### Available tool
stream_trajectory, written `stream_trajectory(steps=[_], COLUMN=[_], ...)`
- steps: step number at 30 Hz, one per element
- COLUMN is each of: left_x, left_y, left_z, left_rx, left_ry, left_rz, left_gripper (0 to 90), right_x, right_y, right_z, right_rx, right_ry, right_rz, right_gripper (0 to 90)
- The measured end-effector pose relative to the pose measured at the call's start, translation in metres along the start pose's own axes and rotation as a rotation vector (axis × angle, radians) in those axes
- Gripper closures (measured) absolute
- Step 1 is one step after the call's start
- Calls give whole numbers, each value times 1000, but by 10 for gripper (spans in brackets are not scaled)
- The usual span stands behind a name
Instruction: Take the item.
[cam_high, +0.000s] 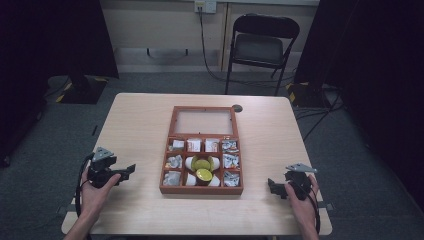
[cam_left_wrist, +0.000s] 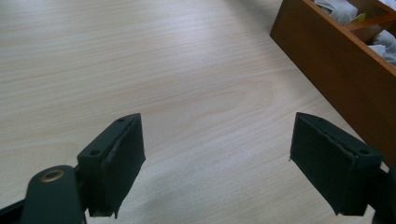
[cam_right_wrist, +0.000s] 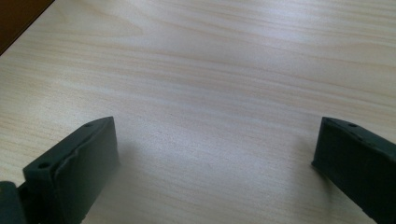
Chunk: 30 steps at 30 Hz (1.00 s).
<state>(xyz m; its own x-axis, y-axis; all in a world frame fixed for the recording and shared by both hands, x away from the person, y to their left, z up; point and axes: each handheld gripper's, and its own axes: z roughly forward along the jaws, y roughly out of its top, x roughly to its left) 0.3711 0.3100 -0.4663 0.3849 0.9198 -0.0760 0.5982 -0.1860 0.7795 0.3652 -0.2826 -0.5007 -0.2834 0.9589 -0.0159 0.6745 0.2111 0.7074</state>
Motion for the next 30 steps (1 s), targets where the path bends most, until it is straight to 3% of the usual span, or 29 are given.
stream_trajectory(steps=[1,6,19,23,25,30], left_x=[-1,-8,-26,-33,-35,-41], left_y=[1,12,34,43,48,55], left_z=[0,0,8,7,8,7], left_rx=[-4,-31,-39,-67,-53,-84], left_ry=[-3,16,-81,-94,-112,-114], left_rz=[-5,47,73,86,92,99], left_gripper=[175,195,199,199,200,223], right_x=[0,0,0,0,0,0], right_y=[0,0,0,0,0,0], right_z=[0,0,0,0,0,0], right_rx=[0,1,0,0,1,1], right_ry=[0,0,0,0,0,0], right_rz=[1,1,1,1,1,1], right_gripper=[0,0,0,0,0,0])
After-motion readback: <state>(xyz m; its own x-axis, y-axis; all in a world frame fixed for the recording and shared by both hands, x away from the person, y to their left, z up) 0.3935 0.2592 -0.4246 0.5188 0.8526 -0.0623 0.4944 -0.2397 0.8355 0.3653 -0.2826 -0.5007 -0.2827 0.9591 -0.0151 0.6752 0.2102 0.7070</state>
